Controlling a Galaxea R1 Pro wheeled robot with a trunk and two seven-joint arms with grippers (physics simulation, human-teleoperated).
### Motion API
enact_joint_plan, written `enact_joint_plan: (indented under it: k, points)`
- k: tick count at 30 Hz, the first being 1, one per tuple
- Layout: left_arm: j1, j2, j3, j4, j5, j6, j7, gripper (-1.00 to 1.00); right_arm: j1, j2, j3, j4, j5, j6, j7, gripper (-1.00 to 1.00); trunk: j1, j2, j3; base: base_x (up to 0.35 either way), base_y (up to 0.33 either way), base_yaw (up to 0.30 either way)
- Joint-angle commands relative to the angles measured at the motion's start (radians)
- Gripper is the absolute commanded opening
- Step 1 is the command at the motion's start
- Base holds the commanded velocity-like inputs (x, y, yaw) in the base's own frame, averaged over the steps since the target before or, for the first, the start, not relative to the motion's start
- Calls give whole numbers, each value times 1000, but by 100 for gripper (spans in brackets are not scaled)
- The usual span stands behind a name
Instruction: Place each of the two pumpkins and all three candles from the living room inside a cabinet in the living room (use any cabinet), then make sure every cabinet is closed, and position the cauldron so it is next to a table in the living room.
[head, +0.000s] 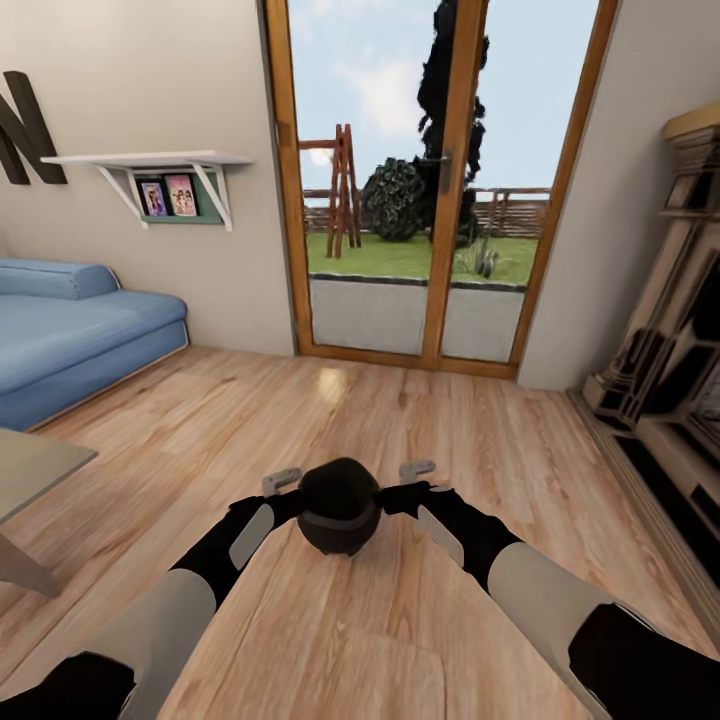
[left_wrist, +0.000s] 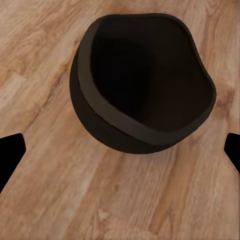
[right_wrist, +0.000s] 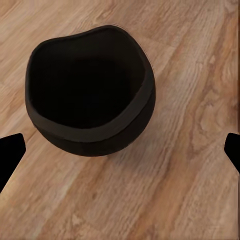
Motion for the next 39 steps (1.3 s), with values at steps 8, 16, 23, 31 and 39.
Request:
enact_joint_plan:
  k: [8,16,23,31,39]
  points:
    - [0,1,-5,15,11,2,8,100,-1,-1,7,2,-8,3,-6,100,0,0,-1,307,-187,110]
    - [0,0,-9,21,10,1,5,100,-1,-1,7,6,-8,3,-6,100,0,0,-1,219,-180,50]
    - [0,0,-10,34,10,1,4,100,-1,0,7,7,-7,3,-6,100,0,0,-1,22,-19,186]
    - [0,-1,-10,35,11,2,4,100,-1,1,7,8,-8,3,-6,100,0,0,-1,1,0,255]
    - [0,-1,-10,38,11,1,5,100,1,2,7,8,-7,0,-6,100,0,0,-1,0,0,25]
